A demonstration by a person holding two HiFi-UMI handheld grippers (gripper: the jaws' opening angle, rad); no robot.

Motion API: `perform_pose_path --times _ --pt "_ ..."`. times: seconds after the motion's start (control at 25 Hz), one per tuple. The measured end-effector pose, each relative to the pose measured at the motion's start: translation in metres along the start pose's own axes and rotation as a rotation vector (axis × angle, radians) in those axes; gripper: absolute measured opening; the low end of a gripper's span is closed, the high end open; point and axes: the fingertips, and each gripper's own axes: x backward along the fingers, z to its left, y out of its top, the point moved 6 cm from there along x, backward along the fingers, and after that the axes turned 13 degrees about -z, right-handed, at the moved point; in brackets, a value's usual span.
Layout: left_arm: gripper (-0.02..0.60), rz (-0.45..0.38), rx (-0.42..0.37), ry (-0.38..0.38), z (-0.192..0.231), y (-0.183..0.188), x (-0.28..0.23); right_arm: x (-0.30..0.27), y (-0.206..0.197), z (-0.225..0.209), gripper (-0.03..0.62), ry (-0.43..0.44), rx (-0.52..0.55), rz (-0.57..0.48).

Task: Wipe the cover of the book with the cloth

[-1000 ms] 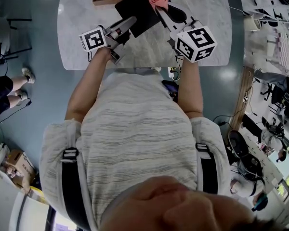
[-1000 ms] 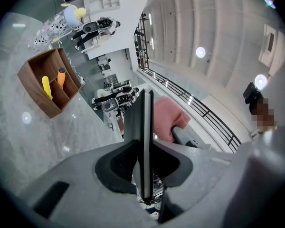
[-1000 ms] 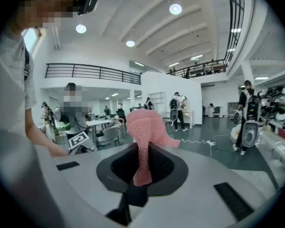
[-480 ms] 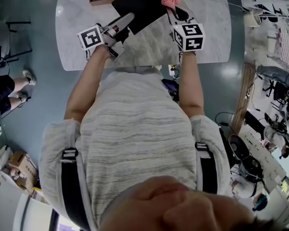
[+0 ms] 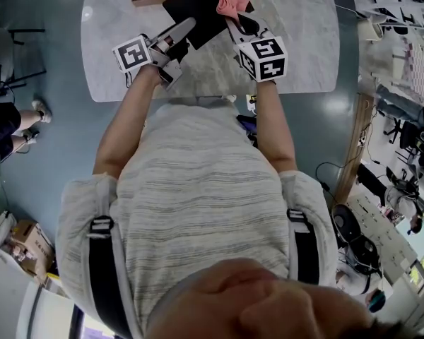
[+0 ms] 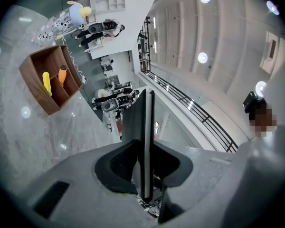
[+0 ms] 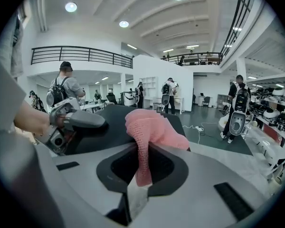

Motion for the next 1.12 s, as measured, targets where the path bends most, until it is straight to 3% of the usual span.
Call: perform_pose_path --times 0.56,0.96,1.12 --pt "0.083 -0.045 0.022 0.005 0.001 0.003 0.001 0.009 0.004 0.059 0.035 0.152 -0.207 -0.081" --pt "0.083 -0.057 0.015 -0.004 0.004 0.004 0.001 0.018 0.003 0.091 0.035 0.312 -0.257 -0.074" --pt "0.083 -0.027 -0.068 0.027 0.011 0.007 0.004 0.028 0.007 0.102 0.035 0.39 -0.241 -0.066"
